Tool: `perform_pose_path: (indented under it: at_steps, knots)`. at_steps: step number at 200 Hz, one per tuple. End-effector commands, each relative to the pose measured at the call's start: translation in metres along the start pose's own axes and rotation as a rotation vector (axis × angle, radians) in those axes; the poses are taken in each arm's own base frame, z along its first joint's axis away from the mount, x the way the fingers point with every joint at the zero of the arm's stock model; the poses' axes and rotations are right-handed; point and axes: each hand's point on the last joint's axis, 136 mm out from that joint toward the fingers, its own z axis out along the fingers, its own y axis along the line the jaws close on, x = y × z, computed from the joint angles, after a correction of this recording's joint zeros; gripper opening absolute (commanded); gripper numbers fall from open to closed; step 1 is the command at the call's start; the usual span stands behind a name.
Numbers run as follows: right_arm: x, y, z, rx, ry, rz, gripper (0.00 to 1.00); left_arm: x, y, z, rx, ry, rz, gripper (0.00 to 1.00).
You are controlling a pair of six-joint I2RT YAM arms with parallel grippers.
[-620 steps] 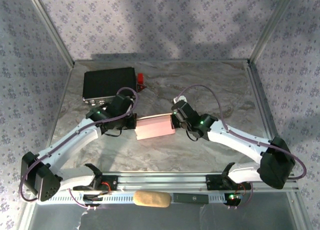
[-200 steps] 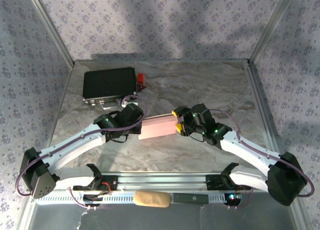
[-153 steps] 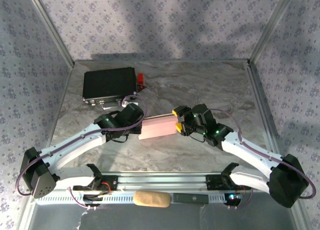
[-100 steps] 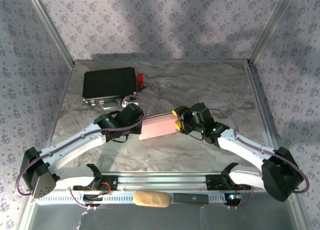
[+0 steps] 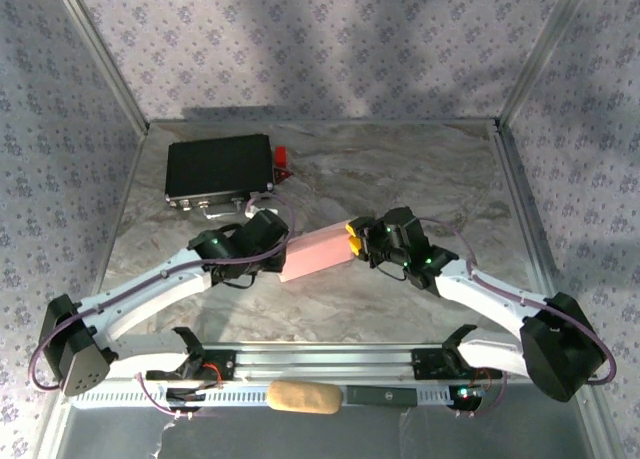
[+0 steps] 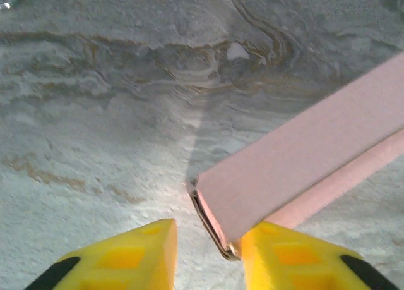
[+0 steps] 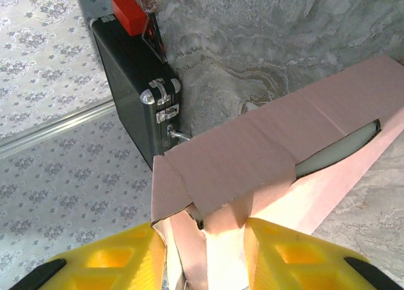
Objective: Fold the paper box
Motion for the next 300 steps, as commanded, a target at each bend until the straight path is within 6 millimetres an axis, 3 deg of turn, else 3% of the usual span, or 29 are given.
perform_pose_path:
  at_steps: [1,45,68,114,166,234,300]
  knots:
    - [-0.006,-0.045,0.001,0.143,-0.015,0.027,0.38,-0.004,-0.019,-0.028,0.100,-0.021,-0.001,0.40]
    - [-0.006,-0.046,0.001,0.147,-0.020,0.024,0.37,-0.025,-0.008,-0.066,0.202,-0.191,-0.135,0.50]
    - [-0.007,-0.046,0.001,0.150,-0.022,0.020,0.36,-0.025,0.004,-0.056,0.195,-0.165,-0.211,0.50]
    - [-0.007,-0.049,0.000,0.161,-0.020,0.012,0.36,-0.043,0.005,-0.040,0.281,-0.213,-0.329,0.49]
    - [-0.007,-0.048,0.000,0.162,-0.018,0.004,0.35,-0.019,0.005,-0.002,0.257,-0.099,-0.350,0.46]
    - [-0.006,-0.053,0.002,0.175,-0.012,0.001,0.31,0.005,0.010,0.015,0.237,-0.050,-0.350,0.39]
    - [-0.010,-0.080,0.000,0.273,-0.015,0.005,0.26,0.032,0.019,0.025,0.174,-0.028,-0.334,0.32]
